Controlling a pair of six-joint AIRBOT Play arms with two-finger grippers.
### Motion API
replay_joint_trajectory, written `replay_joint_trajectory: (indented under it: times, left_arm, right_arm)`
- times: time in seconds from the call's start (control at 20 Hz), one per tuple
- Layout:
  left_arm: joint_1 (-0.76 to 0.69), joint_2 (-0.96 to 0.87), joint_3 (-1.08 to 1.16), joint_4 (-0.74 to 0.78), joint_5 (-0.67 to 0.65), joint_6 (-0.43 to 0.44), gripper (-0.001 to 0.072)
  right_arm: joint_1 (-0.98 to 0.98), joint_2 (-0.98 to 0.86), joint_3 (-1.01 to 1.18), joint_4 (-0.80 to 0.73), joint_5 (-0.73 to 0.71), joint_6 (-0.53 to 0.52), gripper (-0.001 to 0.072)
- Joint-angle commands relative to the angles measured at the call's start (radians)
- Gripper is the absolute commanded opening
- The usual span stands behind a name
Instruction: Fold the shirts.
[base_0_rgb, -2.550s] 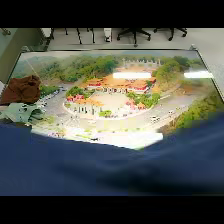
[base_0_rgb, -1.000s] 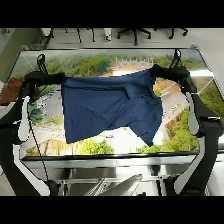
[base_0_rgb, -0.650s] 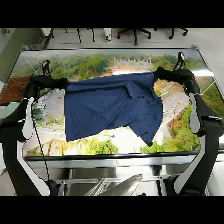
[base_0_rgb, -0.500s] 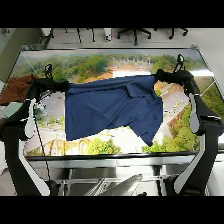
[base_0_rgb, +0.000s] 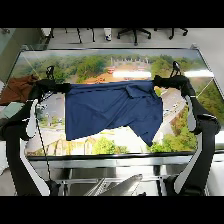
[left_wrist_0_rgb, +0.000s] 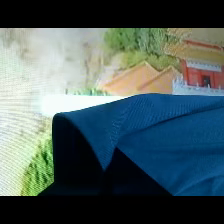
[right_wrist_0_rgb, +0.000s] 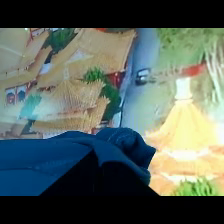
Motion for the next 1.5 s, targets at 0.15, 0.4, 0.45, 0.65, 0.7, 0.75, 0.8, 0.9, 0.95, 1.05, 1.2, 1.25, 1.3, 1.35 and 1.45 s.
replay_joint_trajectory:
  times: [0.15,0.4,0.45,0.65,0.7,0.75,0.8,0.9,0.95,1.05,1.2,1.25,1.3,1.35,1.45]
  left_arm:
    - [-0.016,0.032,0.002,0.005,0.061,-0.002,0.0698]
    - [0.075,0.238,0.002,-0.001,0.368,-0.076,0.0697]
    - [0.101,0.281,0.001,0.0,0.448,-0.099,0.0697]
    - [0.167,0.437,-0.119,0.012,0.725,-0.156,0.0531]
    - [0.173,0.489,-0.213,0.023,0.73,-0.156,0.0531]
    - [0.179,0.538,-0.314,0.038,0.725,-0.155,0.0531]
    - [0.179,0.592,-0.433,0.041,0.712,-0.154,0.0531]
    - [0.179,0.689,-0.665,0.043,0.675,-0.131,0.0532]
    - [0.179,0.737,-0.787,0.042,0.638,-0.13,0.0532]
    - [0.176,0.811,-0.994,0.036,0.531,-0.128,0.0532]
    - [0.17,0.872,-1.204,0.035,0.406,-0.124,0.0532]
    - [0.171,0.879,-1.234,0.035,0.387,-0.115,0.0531]
    - [0.17,0.88,-1.249,0.031,0.366,-0.111,0.0531]
    - [0.169,0.876,-1.252,0.031,0.34,-0.109,0.0531]
    - [0.144,0.843,-1.231,0.022,0.298,-0.11,0.0531]
  right_arm:
    - [0.0,0.026,0.001,0.041,-0.065,0.004,0.0442]
    - [-0.091,0.222,0.0,0.023,-0.351,0.013,0.0441]
    - [-0.116,0.263,-0.003,-0.019,-0.407,0.041,0.0434]
    - [-0.192,0.425,-0.117,-0.23,-0.581,0.133,0.0428]
    - [-0.21,0.477,-0.184,-0.228,-0.577,0.127,0.0421]
    - [-0.225,0.526,-0.249,-0.229,-0.574,0.127,0.0421]
    - [-0.241,0.579,-0.323,-0.229,-0.575,0.123,0.0422]
    - [-0.282,0.691,-0.474,-0.229,-0.57,0.109,0.0427]
    - [-0.306,0.743,-0.542,-0.229,-0.56,0.109,0.0447]
    - [-0.363,0.838,-0.667,-0.229,-0.533,0.11,0.0515]
    - [-0.439,0.917,-0.784,-0.229,-0.55,0.112,0.0603]
    - [-0.462,0.925,-0.801,-0.228,-0.566,0.121,0.0673]
    - [-0.476,0.927,-0.809,-0.229,-0.586,0.121,0.0673]
    - [-0.483,0.927,-0.816,-0.229,-0.603,0.128,0.0672]
    - [-0.479,0.927,-0.848,-0.229,-0.611,0.134,0.0672]
